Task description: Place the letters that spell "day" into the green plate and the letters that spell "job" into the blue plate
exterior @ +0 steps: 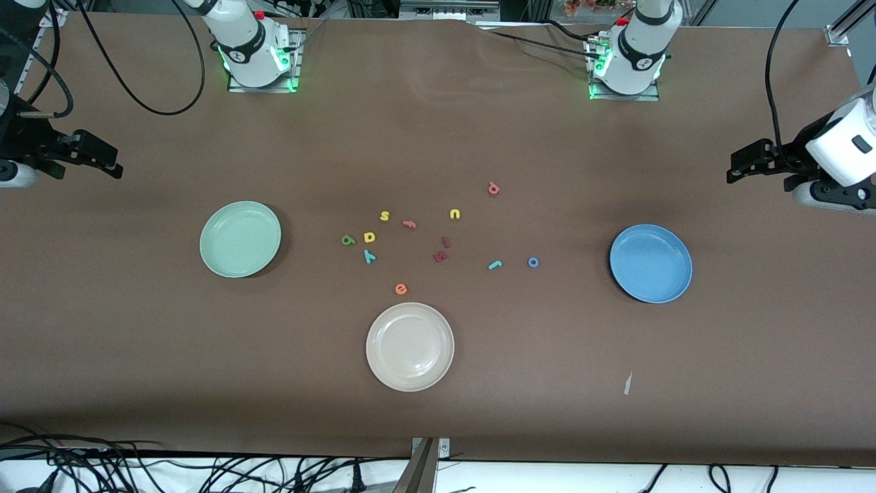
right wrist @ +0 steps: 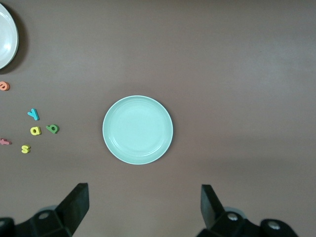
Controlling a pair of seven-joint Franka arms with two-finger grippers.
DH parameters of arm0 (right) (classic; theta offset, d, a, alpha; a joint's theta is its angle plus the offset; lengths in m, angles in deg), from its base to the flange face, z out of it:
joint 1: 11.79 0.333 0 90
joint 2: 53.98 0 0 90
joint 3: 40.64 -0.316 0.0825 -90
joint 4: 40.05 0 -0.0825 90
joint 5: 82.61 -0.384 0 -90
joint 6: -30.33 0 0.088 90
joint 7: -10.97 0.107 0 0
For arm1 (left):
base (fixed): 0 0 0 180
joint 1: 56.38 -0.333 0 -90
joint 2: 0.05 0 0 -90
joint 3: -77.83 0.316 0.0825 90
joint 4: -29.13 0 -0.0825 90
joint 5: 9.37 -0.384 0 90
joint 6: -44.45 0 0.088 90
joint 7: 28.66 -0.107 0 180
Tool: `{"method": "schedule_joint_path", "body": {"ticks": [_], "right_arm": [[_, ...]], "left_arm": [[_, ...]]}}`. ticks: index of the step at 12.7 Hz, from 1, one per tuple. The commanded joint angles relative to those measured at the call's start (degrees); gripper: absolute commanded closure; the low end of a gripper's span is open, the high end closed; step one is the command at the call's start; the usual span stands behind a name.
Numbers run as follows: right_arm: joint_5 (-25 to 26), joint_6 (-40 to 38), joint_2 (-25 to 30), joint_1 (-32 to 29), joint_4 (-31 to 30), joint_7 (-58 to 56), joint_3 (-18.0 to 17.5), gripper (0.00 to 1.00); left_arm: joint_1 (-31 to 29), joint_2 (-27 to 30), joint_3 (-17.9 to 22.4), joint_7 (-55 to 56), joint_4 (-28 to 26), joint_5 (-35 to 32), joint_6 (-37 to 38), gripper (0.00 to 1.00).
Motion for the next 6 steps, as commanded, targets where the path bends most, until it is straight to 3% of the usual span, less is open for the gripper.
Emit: {"method": "schedule_joint_path", "body": {"ticks": [1, 6], "right_arm": [[0.7, -0.4, 1.2, -0.4, -0.5, -0.7, -0.4, 0.0], [-0.1, -0.4, 1.1, -0.4, -0.9, 1.2, -0.2, 0.0]], "left_arm": [[-0.3, -3.0, 0.1, 0.1, 1.0, 2.0, -0.2, 0.0], [1.4, -11.3, -0.5, -0.3, 3.2, 2.3, -0.9, 0.0]]}}
